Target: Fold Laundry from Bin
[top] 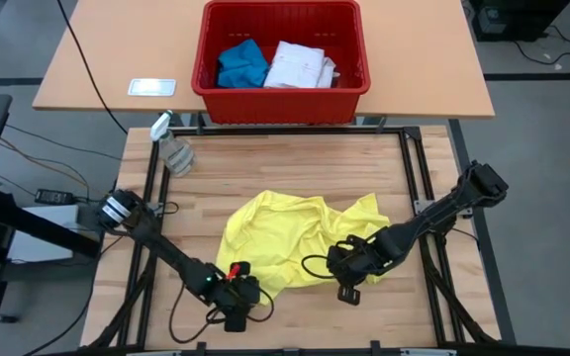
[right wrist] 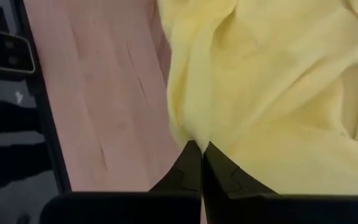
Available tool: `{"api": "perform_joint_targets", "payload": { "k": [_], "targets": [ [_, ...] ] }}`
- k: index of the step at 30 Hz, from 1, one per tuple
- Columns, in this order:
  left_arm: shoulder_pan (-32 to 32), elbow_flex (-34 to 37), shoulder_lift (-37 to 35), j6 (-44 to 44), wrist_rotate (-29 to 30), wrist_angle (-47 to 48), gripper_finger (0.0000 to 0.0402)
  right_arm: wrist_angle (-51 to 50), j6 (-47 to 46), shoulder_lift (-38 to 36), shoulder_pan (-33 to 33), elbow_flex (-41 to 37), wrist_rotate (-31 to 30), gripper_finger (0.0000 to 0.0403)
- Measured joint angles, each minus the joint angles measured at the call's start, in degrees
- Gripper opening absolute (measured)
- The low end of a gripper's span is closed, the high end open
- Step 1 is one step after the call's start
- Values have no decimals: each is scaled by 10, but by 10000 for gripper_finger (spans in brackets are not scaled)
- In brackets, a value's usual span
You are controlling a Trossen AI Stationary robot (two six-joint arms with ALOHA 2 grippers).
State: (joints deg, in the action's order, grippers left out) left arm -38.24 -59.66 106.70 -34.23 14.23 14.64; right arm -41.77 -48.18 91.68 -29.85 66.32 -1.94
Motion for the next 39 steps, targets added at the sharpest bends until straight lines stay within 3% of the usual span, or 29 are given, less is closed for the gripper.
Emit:
{"api": "perform_joint_targets", "payload": {
  "k": [2,5,8,13,16,18,21,24,30,35,37,39],
  "targets": [
    [1,-2,10,-8,8,0,145,-1,-10,0,-5,0,-10,2],
    [5,-3,15,-44,11,5,88,-3,-15,0,-11,0,4,2],
    [10,-8,-11,-65,-30,21,17,-5,14,0,-28,1,93,2],
    [-18,-53,-112,-34,-123,71,5,7,13,0,-64,11,205,2],
    [-43,-59,-153,-23,-153,106,3,52,-11,0,-79,11,215,2],
    [-59,-49,-168,-22,-154,107,3,97,-29,0,-88,11,177,8],
    [-72,-37,-170,-36,-152,96,3,176,-46,1,-96,6,133,38],
    [-65,-31,-162,-65,-142,96,16,207,-77,1,-94,6,132,77],
    [-46,-34,-178,-82,-139,102,76,163,-93,1,-88,6,169,139],
    [-39,-34,-213,-85,-129,154,120,82,-101,1,-63,6,198,157],
    [-36,-34,-221,-92,-76,186,132,47,-90,1,-50,6,168,157],
    [-16,-34,-222,-96,-9,196,135,21,-83,1,-38,6,81,156]
  ]
}}
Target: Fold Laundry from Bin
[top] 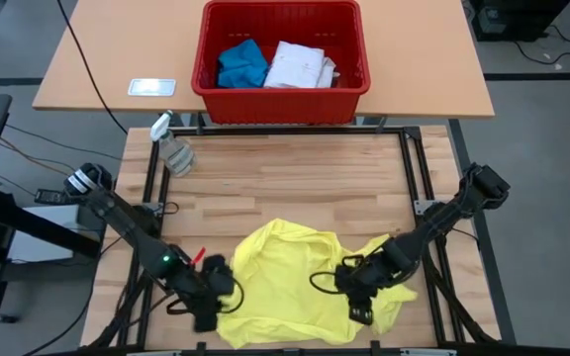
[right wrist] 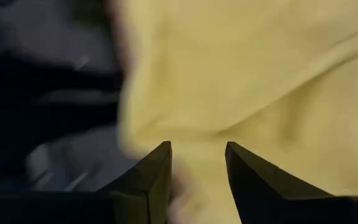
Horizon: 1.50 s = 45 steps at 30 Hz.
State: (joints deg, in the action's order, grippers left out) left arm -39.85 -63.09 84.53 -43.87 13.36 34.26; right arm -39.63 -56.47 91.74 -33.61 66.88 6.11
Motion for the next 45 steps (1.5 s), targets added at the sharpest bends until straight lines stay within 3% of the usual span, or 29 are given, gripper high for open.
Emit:
{"api": "perform_joint_targets", "payload": {
  "k": [2,3,5,8,11,17,23,26,36,39,45],
  "targets": [
    [44,7,13,13,5,-44,131,6,-14,0,24,-9,-75,155],
    [68,13,26,26,-16,-85,127,25,-22,0,42,-19,-83,155],
    [104,29,55,45,-54,-161,118,47,-30,1,73,-37,-74,155],
    [139,30,97,49,-67,-225,113,70,-31,1,105,-56,-67,155],
    [170,30,134,50,-67,-225,112,62,-21,1,136,-76,-67,155],
    [216,31,179,42,-66,-87,111,58,-5,0,205,-124,-91,155],
    [258,30,169,32,-56,89,111,88,6,0,279,-161,-165,155],
    [276,32,140,23,-40,167,111,91,51,0,312,-163,-198,155],
    [312,31,56,-29,-9,281,111,94,246,-4,427,-164,-335,148],
    [320,31,46,-65,-10,262,111,95,296,-21,448,-150,-296,139],
    [307,31,37,-89,-21,128,111,34,310,-79,433,-146,-73,131]
  ]
}}
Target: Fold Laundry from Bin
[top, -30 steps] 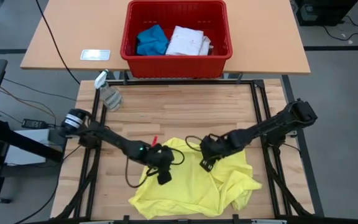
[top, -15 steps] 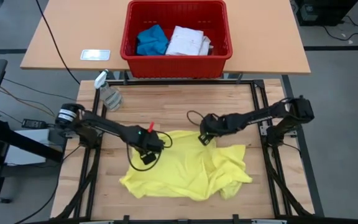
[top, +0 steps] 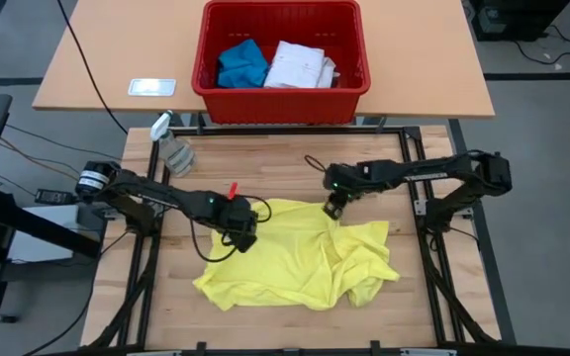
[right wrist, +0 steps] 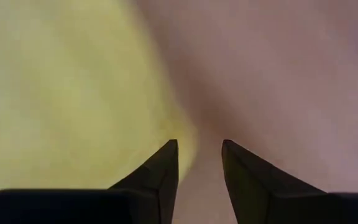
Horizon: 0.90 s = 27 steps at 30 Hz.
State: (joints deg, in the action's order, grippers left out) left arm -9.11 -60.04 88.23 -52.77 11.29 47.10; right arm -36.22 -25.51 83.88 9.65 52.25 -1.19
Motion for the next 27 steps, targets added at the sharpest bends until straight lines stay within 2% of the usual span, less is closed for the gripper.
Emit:
{"api": "perform_joint_targets", "payload": {
  "k": [4,7,12,17,21,24,27],
  "targets": [
    [-14,0,3,25,0,-44,111,-82,17,-41,-46,-22,41,130],
    [-18,1,5,27,-1,-41,111,-108,24,-80,-80,-53,68,130],
    [-20,0,-4,20,-20,-64,111,-111,-46,-136,-120,-118,86,135],
    [-9,0,-7,118,-23,-99,111,-87,-83,-153,-170,-178,112,136],
    [27,0,-7,177,-40,-95,111,-58,-122,-152,-192,-208,99,131],
    [58,0,-7,213,-56,-96,111,-73,-141,-152,-193,-206,90,107],
    [89,0,-7,229,-86,-96,111,-86,-144,-155,-188,-179,88,37]
  ]
}}
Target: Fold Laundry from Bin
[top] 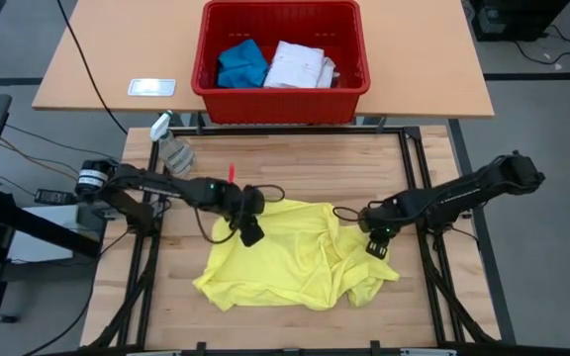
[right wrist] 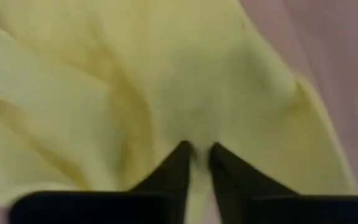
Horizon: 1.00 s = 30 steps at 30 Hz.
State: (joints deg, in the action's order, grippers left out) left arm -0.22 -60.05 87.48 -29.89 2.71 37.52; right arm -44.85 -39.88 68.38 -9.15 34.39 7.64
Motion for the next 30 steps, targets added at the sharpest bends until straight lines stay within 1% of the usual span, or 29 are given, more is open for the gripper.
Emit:
{"api": "perform_joint_targets", "payload": {
  "k": [1,4,7,9,11,13,15,17,20,23,25,28,30],
  "targets": [
    [8,0,-1,9,-7,0,111,-8,4,-3,3,12,-1,20],
    [28,0,-3,36,-14,3,111,-53,5,-5,24,51,-22,8],
    [43,0,-11,50,-16,10,111,-119,6,-6,69,83,-97,5],
    [53,0,-13,55,-16,9,111,-148,8,-6,110,94,-154,4],
    [61,0,-15,56,-16,12,111,-149,15,-6,162,97,-200,3],
    [69,0,-16,57,-15,5,111,-142,25,-3,221,95,-215,3],
    [77,0,-16,57,-15,8,111,-138,26,4,274,92,-206,6],
    [81,0,-16,56,-15,8,111,-142,40,10,310,91,-177,20],
    [80,0,-16,54,-15,8,111,-142,54,1,330,91,-130,59],
    [64,0,-16,53,-15,4,111,-148,52,-22,315,97,-93,98],
    [46,0,-16,63,-15,-5,111,-148,41,-39,295,99,-62,117],
    [19,0,-13,126,-16,-22,111,-131,17,-57,244,94,11,129],
    [12,4,-10,168,-27,-27,111,-109,-5,-60,196,83,42,129]
  ]
}}
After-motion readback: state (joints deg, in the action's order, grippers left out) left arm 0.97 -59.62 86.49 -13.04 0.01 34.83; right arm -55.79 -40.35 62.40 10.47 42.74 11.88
